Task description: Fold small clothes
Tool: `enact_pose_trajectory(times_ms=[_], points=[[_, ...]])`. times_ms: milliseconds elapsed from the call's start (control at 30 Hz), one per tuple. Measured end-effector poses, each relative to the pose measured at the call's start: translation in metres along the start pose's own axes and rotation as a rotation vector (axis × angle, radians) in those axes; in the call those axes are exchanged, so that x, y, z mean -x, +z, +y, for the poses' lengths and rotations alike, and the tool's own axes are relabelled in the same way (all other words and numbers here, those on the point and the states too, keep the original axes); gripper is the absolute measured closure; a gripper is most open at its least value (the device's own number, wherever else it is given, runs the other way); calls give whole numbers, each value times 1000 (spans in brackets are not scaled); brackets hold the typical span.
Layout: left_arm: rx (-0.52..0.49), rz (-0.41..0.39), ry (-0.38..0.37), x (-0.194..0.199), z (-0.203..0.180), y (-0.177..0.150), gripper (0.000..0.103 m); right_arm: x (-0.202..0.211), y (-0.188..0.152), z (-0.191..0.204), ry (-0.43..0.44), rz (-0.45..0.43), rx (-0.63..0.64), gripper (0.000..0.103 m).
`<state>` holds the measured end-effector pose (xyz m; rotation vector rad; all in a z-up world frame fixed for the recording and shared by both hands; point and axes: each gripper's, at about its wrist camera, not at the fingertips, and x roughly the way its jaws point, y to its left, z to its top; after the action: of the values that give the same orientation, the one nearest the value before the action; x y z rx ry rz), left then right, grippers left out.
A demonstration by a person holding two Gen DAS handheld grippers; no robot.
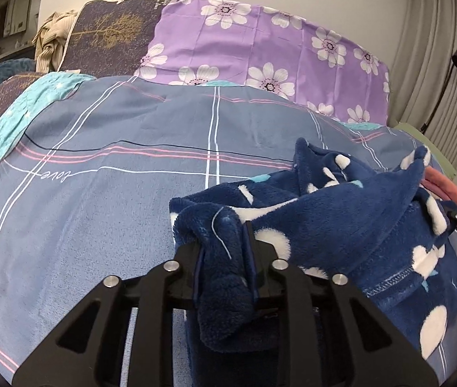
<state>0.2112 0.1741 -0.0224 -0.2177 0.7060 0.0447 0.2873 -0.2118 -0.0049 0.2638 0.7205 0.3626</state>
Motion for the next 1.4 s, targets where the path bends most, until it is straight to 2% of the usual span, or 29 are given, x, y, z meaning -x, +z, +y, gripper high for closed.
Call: enact_pose_trajectory(times_ms=[67,100,133,167,200,300,433,500,567,633,733,767,800,833,867,900,933,967,1100,1133,1167,1200,1233,1267,1300,1367,1400], points=[[-13,-1,-7,8,-1,-1,66,3,0,1,6,10,8,69],[-17,-8,-3,15,-1,-2,51,8,-1,3,15,14,18,65],[-23,-25,3,24,-1,-4,42,12,-2,5,24,14,29,61],[-34,-38,2,31,-1,-5,42,20,-4,9,36,9,62,52],[-46,-46,-1,39,0,-7,42,27,-5,13,34,0,93,47],[-118,-83,28,64,3,-15,38,45,-13,27,-50,-36,275,39],[-274,-56,141,65,5,-25,36,40,-18,30,-184,-17,449,36],[-332,-30,184,55,4,-27,36,24,-16,26,-221,25,492,36],[-402,1,259,38,3,-27,36,3,-13,24,-245,71,538,36],[-442,18,272,22,1,-22,36,-12,-8,21,-248,97,558,35],[-431,-17,207,15,-1,-6,36,-29,8,15,-175,118,484,34],[-390,-40,136,15,-1,4,36,-31,16,12,-134,115,429,34],[-349,-50,75,14,1,12,36,-33,26,8,-74,105,351,37],[-266,-56,-19,10,7,25,37,-34,34,4,-21,98,278,42],[-221,-50,-65,4,10,31,39,-37,39,2,-1,99,237,57],[-181,-39,-111,-1,13,36,62,-41,45,-1,16,104,190,79],[-139,-12,-158,-11,18,42,90,-46,49,-4,28,114,158,85],[-117,0,-163,-16,20,44,94,-49,51,-8,35,123,132,87],[-23,32,-182,-35,33,41,94,-58,51,-23,54,147,52,88],[-11,34,-184,-38,35,38,92,-60,50,-26,56,149,42,86],[2,33,-181,-40,37,37,90,-61,49,-28,59,152,31,77],[14,38,-178,-42,38,35,76,-62,49,-32,68,155,17,70],[36,42,-184,-45,40,35,56,-66,49,-34,83,167,7,64],[52,41,-200,-46,40,36,47,-72,50,-36,106,190,-5,53],[66,45,-228,-48,40,38,43,-76,51,-36,117,203,-9,51],[82,56,-273,-53,35,43,43,-84,51,-32,106,224,-6,51],[73,66,-270,-58,31,47,59,-84,51,-29,93,219,3,67]])
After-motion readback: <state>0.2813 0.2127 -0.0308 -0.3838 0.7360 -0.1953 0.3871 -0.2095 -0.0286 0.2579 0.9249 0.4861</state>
